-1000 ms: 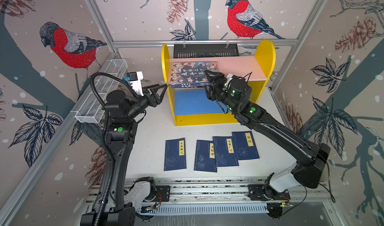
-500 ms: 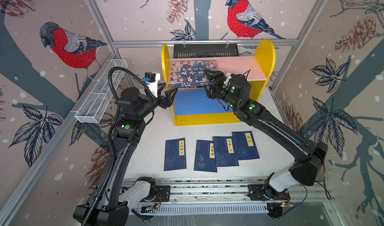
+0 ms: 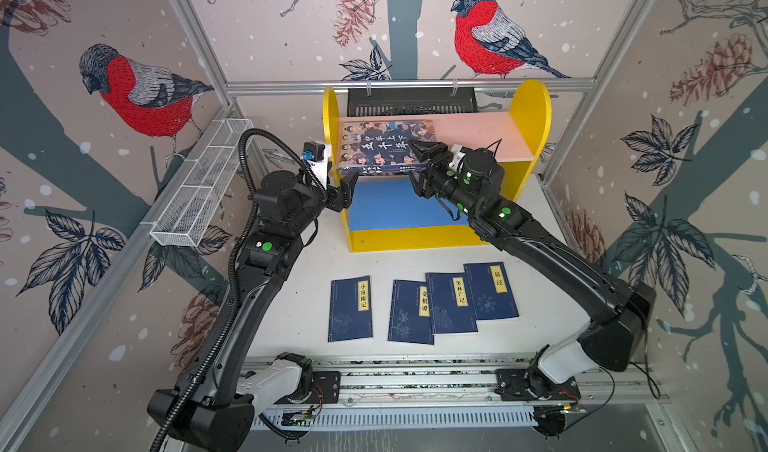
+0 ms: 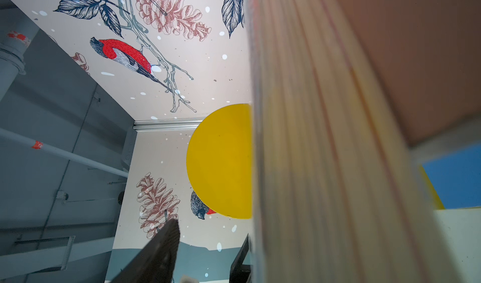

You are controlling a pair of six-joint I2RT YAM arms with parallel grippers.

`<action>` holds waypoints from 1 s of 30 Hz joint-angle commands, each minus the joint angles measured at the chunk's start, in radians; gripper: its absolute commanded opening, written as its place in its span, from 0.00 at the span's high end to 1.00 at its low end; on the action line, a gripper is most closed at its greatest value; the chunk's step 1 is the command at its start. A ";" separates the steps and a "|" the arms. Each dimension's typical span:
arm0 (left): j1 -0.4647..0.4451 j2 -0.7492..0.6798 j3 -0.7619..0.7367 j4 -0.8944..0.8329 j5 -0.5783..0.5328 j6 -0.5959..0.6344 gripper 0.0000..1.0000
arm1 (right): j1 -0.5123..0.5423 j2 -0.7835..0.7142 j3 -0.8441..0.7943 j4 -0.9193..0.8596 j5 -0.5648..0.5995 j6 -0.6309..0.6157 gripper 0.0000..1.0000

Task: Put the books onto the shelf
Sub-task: 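Move the left gripper to the book's near edge while the right holds it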

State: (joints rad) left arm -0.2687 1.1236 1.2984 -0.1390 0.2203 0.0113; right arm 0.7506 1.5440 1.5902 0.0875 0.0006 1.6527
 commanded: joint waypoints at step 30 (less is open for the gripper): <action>-0.015 0.037 0.019 0.044 -0.108 -0.024 0.27 | -0.101 -0.163 -0.185 -0.014 -0.137 -0.024 0.25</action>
State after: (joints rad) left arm -0.2844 1.1694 1.3205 -0.1226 0.1337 -0.0189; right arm 0.6529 1.3991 1.4120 0.0601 -0.1261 1.6455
